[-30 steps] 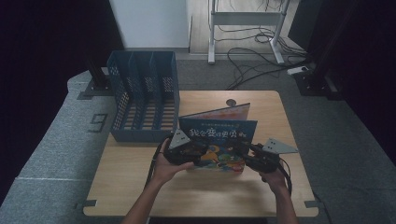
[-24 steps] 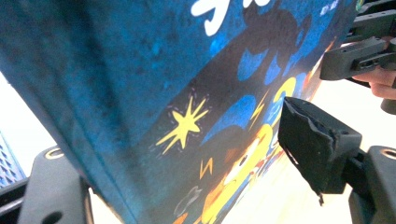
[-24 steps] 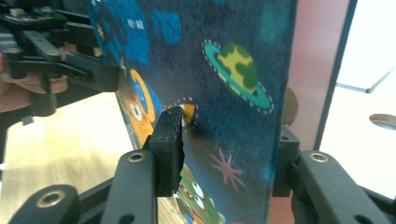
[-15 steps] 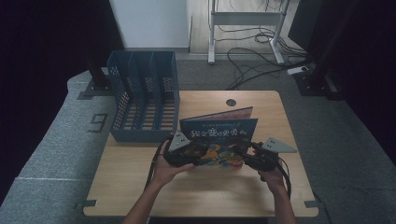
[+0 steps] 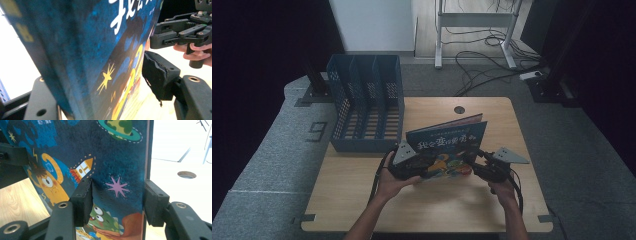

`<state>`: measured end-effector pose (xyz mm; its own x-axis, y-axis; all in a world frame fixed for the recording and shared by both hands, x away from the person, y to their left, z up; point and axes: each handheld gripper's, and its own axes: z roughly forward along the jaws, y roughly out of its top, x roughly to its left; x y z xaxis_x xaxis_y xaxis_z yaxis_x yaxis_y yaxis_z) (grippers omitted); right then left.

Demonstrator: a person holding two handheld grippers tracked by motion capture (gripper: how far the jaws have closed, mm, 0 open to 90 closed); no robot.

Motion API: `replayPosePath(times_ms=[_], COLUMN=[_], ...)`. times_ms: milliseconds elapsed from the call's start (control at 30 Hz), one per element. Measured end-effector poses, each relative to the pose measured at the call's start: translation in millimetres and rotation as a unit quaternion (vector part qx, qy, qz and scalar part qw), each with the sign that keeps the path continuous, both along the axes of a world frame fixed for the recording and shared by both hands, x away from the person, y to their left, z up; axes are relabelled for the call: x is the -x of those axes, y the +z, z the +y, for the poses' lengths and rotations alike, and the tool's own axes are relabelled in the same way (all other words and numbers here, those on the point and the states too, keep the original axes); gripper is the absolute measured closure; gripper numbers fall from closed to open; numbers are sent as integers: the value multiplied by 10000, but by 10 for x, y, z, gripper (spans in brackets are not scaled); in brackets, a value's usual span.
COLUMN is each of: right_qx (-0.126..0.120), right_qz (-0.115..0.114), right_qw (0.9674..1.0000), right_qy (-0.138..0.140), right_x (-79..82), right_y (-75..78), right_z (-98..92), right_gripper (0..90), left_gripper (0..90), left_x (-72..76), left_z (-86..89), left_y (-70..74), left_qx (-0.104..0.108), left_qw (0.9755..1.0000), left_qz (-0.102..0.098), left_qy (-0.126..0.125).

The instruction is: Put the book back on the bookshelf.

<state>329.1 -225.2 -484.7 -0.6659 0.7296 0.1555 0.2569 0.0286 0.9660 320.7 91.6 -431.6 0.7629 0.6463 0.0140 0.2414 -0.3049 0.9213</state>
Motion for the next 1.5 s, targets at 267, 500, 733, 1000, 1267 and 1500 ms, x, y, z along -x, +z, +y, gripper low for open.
replayPosePath(times_ms=[267,500,733,1000,1267,1500], right_qx=[-61,-15,-7,32,97,88], right_qz=[43,94,227,242,218,229], right_qw=[10000,9999,9996,9994,9995,9995], right_qy=[-5,-83,-178,-239,-206,-209], right_x=[-4,-16,-47,-53,-41,-44], right_y=[-5,-22,-70,-83,-82,-84], right_z=[0,-2,0,9,19,19], right_gripper=[450,436,428,411,381,376], left_gripper=[398,471,564,627,603,625], left_x=[10,48,99,120,121,133], left_z=[14,24,36,39,-60,-64], left_y=[22,5,-16,-17,-35,-30], left_qx=[104,178,222,253,346,409], left_qw=[9998,9995,9995,9993,9988,9985], left_qz=[-142,-228,-242,-229,-248,-264], left_qy=[113,96,-27,-157,-226,-265])
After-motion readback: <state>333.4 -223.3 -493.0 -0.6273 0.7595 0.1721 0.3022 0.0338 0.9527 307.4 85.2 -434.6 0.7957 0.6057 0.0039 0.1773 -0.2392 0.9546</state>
